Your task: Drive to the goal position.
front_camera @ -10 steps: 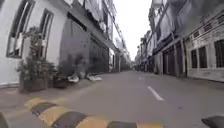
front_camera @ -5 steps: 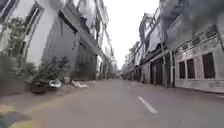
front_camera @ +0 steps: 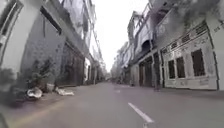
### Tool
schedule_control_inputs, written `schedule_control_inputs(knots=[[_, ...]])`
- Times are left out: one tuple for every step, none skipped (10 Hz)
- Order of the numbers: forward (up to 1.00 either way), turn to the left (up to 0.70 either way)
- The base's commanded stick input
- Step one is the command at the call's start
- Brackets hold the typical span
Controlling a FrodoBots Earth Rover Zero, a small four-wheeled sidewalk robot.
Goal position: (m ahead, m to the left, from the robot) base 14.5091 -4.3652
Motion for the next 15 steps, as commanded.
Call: schedule_control_inputs(knots=[[0.85, 0.00], [0.85, 0.00], [0.85, 0.00], [0.85, 0.00], [0.85, 0.00], [0.85, 0.00], [0.85, 0.00], [0.85, 0.00], [0.85, -0.07], [0.85, -0.34], [0.85, -0.34], [0.85, -0.34], [0.85, -0.34], [0.85, -0.07], [0.85, 0.00]])
